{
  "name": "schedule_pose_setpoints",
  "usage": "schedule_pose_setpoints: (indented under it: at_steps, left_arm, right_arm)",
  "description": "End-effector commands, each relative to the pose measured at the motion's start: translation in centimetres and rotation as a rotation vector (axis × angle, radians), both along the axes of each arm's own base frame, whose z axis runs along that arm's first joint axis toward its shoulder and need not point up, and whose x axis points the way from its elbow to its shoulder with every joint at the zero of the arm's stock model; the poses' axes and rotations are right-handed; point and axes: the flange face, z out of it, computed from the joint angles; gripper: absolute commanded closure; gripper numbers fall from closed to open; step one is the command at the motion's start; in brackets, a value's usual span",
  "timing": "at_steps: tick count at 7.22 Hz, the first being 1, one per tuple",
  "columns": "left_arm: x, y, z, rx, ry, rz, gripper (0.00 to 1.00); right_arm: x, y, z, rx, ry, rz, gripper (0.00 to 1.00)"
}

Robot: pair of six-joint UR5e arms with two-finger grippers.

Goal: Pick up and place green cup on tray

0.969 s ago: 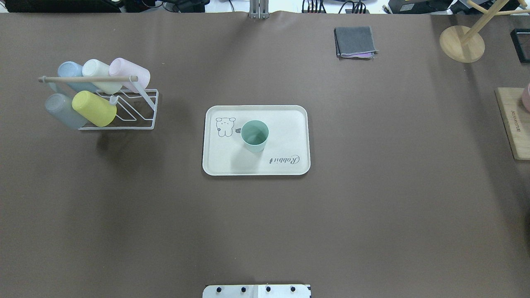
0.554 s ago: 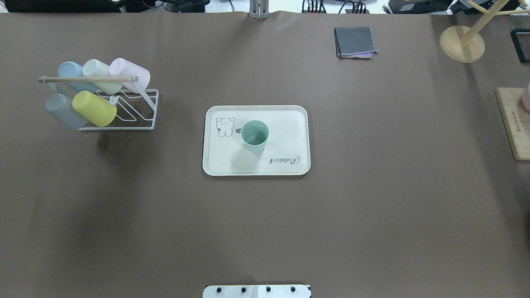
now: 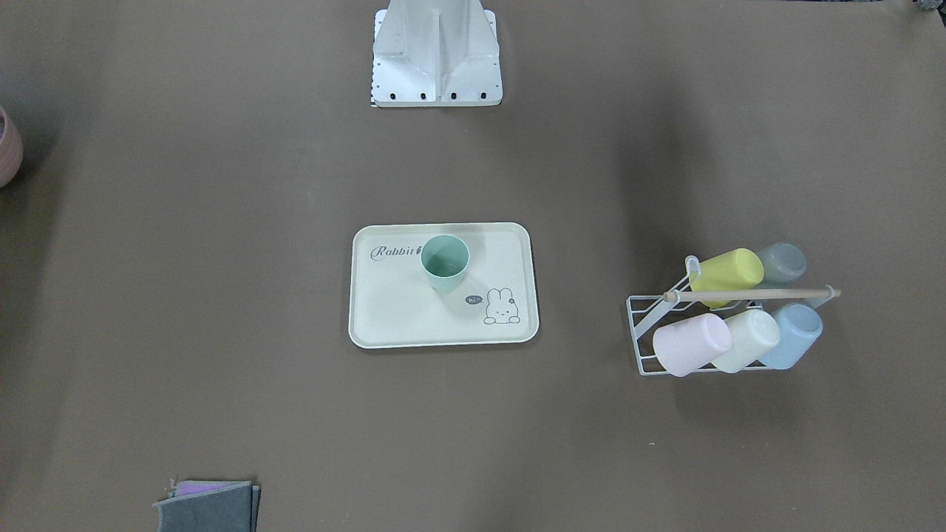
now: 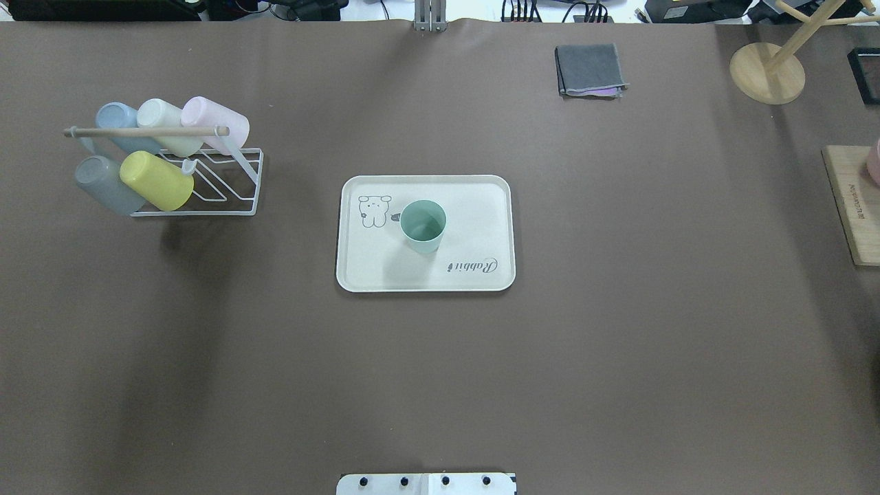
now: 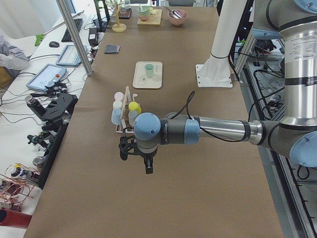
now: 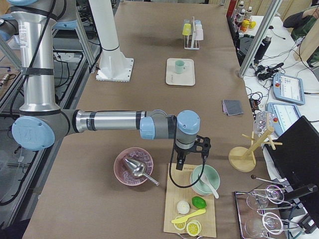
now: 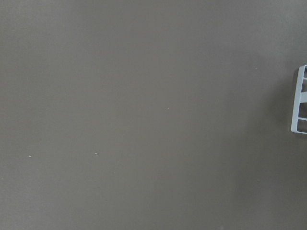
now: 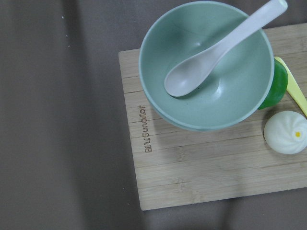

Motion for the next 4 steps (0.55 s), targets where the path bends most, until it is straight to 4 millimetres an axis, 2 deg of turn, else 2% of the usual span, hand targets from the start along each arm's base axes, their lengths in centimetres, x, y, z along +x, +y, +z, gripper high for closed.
schedule_pose_setpoints:
  at_steps: [1,2,4]
  left_arm:
    - [0.1,0.1,0.2,0.032,-0.022,0.039,0.02]
    - [0.1,-0.1,0.5,0.028,-0.025,0.044,0.02]
    - [0.6,0.6,4.1,-0.004,-0.022,0.087,0.02]
  right_arm:
    - [0.0,0.1,0.1,-0.002,0.0,0.0,0.0]
    - [0.0,0.1,0.1,-0.002,0.002,0.0,0.0]
    - [0.0,0.1,0.1,-0.002,0.002,0.0,0.0]
